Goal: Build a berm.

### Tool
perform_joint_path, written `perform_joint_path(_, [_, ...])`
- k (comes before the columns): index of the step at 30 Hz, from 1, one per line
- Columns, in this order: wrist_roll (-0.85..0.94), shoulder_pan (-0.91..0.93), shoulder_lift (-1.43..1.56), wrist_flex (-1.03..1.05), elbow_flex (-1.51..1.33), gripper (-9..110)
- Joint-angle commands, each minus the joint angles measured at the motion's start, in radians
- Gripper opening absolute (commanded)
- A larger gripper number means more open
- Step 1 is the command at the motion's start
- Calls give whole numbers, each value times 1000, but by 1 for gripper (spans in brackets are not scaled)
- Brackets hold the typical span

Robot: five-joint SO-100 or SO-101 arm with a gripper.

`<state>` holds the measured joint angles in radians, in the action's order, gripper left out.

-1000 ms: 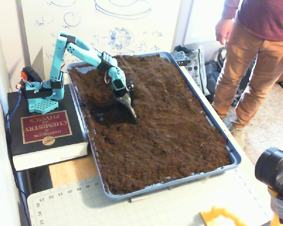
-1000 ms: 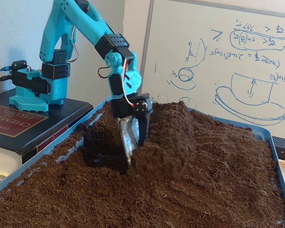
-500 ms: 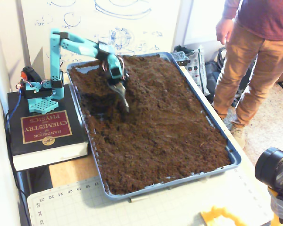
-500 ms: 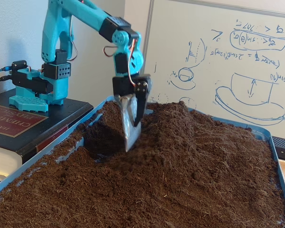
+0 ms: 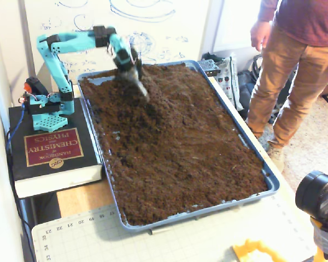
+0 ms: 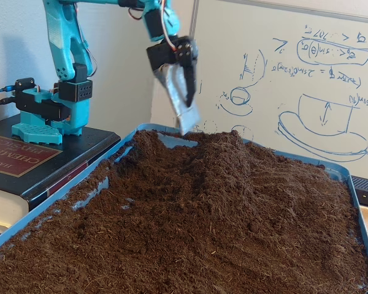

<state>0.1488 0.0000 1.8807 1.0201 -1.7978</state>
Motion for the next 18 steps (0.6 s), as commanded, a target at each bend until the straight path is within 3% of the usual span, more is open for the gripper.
perform_joint_path(1, [-140,-100,-61,-51,170,0])
perform_joint_path(7, [-321,-161,-383,-89,442,0])
perform_joint_path(18, [-328,-175,-884,-221,1031,0])
